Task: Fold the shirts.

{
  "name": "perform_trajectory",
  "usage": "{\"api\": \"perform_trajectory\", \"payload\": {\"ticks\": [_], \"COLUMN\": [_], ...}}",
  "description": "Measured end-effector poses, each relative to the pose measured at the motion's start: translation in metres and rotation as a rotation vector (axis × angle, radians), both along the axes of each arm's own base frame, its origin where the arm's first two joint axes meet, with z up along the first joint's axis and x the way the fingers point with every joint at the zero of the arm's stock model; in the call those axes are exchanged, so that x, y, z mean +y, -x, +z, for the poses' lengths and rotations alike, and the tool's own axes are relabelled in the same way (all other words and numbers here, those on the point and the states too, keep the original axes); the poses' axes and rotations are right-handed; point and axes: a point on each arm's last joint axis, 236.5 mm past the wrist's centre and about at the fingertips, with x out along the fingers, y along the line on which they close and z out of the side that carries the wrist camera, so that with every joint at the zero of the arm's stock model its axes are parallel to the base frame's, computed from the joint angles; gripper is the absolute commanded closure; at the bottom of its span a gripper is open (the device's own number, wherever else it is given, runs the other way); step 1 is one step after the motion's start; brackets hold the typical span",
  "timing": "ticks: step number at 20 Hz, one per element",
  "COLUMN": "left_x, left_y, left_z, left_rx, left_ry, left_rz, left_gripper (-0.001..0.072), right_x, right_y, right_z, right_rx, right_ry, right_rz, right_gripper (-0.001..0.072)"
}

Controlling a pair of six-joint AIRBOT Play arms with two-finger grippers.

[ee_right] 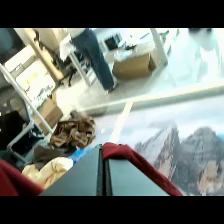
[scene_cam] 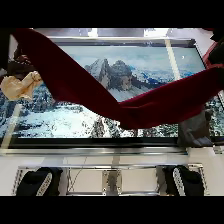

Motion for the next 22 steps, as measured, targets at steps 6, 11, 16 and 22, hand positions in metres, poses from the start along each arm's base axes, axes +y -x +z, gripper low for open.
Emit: {"api": "perform_trajectory", "payload": {"ticks": [6,11,16,22], "left_x": [0.053,0.083,0.095,0.092], "left_y": [-0.063,-0.147,-0.227,-0.282], "left_z": [-0.112,-0.235,-0.323,-0.348], "left_rx": [0.425,0.72,0.813,0.775], "left_ry": [-0.197,-0.238,-0.158,-0.104], "left_rz": [0.259,0.379,0.451,0.454], "left_gripper": [0.0704,0.0704,0.0704,0.0703], "right_x": [-0.019,0.004,0.041,0.034], "right_y": [-0.097,-0.229,-0.315,-0.368], "right_z": [-0.058,-0.207,-0.345,-0.363], "right_rx": [0.204,0.47,0.599,0.539], "right_ry": [-0.026,-0.03,0.0,0.045], "right_rz": [0.03,0.085,0.013,-0.058], "right_gripper": [0.0694,0.0694,0.0694,0.0695]}}
